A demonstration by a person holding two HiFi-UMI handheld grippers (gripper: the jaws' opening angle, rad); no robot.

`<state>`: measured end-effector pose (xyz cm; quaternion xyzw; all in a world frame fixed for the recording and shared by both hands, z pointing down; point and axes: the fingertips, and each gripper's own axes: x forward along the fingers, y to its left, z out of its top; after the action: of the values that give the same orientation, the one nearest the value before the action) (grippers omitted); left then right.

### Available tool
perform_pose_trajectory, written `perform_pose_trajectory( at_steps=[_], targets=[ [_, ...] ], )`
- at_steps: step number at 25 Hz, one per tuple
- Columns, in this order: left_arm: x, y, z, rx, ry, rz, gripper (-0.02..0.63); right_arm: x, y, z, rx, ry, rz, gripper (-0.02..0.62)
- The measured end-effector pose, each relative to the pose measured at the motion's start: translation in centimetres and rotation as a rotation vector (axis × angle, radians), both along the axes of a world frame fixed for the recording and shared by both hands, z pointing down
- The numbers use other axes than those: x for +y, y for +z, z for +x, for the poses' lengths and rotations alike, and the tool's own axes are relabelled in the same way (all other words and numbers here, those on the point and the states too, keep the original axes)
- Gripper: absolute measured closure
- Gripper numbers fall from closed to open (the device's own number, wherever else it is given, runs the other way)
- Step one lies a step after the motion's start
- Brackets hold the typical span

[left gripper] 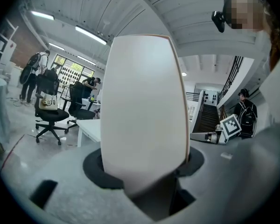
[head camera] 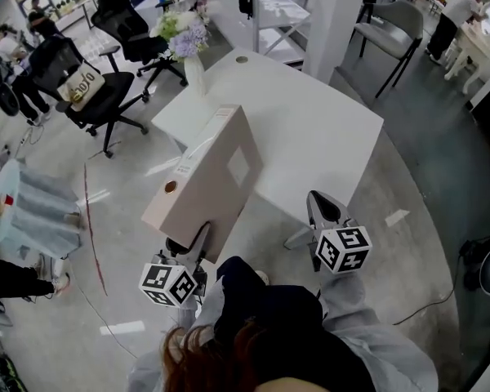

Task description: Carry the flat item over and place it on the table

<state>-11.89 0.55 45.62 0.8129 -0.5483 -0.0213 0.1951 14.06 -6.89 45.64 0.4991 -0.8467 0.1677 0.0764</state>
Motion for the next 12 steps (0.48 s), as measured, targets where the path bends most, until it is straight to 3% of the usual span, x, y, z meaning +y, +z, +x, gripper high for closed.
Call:
perform_pose_trajectory(
  at_steps=[7, 12],
  targets=[
    [-1.9, 1.1, -0.6, 0.003, -0.021, -0.013, 0.337, -1.8, 1.6, -1.2, 0.000, -0.028, -0.025, 0.586],
    [-5.8, 1.4, -2.0, 0.007, -0.005, -0.013, 0.336, -5.4, 1.9, -2.5, 0.002, -0.013, -0.029, 0.586]
  ],
)
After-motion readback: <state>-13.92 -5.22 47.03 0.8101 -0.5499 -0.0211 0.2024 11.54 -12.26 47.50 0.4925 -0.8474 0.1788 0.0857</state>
